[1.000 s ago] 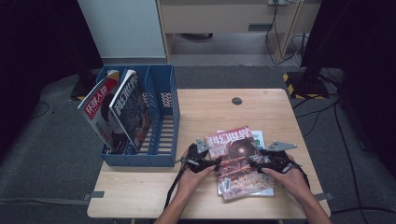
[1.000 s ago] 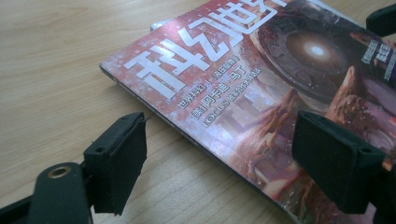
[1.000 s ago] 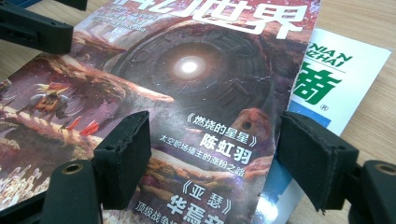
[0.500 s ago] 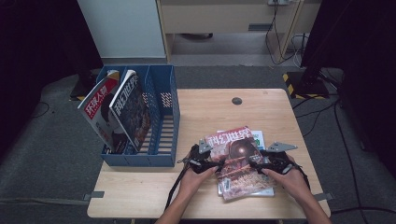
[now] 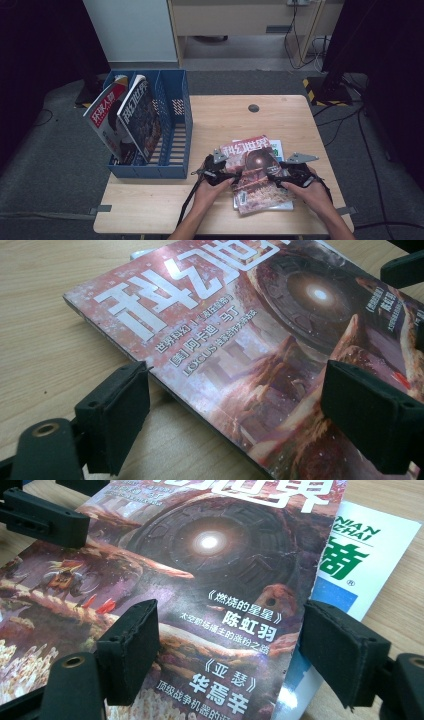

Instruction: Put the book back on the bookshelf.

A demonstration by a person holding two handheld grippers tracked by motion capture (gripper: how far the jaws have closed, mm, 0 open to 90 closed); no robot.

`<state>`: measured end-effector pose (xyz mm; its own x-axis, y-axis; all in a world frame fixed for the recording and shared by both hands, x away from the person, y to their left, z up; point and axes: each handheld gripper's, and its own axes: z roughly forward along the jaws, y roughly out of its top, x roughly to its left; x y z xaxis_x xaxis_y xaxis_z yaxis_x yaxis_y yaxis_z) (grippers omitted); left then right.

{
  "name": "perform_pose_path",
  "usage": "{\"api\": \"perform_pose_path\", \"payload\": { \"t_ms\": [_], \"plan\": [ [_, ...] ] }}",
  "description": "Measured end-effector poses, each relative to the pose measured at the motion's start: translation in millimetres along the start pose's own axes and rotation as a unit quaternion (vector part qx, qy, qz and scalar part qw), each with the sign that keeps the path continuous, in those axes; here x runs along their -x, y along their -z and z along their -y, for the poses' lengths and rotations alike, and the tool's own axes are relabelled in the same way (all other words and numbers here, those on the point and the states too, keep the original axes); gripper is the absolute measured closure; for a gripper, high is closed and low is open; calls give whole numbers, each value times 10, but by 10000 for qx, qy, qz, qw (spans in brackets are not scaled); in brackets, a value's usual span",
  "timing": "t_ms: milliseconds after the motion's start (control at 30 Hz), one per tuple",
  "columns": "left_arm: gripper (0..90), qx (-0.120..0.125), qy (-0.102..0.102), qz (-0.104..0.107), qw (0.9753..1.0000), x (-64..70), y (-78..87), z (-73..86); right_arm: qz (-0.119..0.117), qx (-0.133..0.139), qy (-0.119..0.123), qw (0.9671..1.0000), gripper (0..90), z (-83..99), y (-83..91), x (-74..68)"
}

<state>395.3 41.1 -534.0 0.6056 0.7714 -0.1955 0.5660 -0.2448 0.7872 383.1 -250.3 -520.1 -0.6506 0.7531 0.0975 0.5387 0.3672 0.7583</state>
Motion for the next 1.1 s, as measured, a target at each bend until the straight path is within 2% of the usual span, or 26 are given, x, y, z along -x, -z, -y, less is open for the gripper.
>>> {"api": "perform_pose_path", "payload": {
  "t_ms": [100, 500, 767, 867, 967, 1033, 1100],
  "plan": [
    [129, 19, 8, 9, 10000, 14, -24, -11, -4, -37, 3, 10000, 235, 12, 23, 10],
    [141, 13, -187, 98, 9998, 86, -96, -52, 17, -132, -69, 9999, 210, 46, 96, 60],
    [144, 10, -237, 159, 9996, 117, -123, -65, 43, -102, -129, 9999, 196, 56, 105, 104],
    [147, 3, -265, 163, 9995, 129, -133, -71, 121, -78, -170, 9998, 182, 47, 82, 112],
    [174, -45, -236, 255, 9994, 80, -118, -95, 133, -21, -197, 9997, 183, 37, 65, 128],
    [163, -44, -262, 190, 9995, 37, -115, -121, 137, 1, -214, 9997, 180, 30, 46, 141],
    [153, -2, -195, 125, 9997, -11, -119, -151, 120, 7, -248, 9996, 181, 22, 33, 154]
  ]
}}
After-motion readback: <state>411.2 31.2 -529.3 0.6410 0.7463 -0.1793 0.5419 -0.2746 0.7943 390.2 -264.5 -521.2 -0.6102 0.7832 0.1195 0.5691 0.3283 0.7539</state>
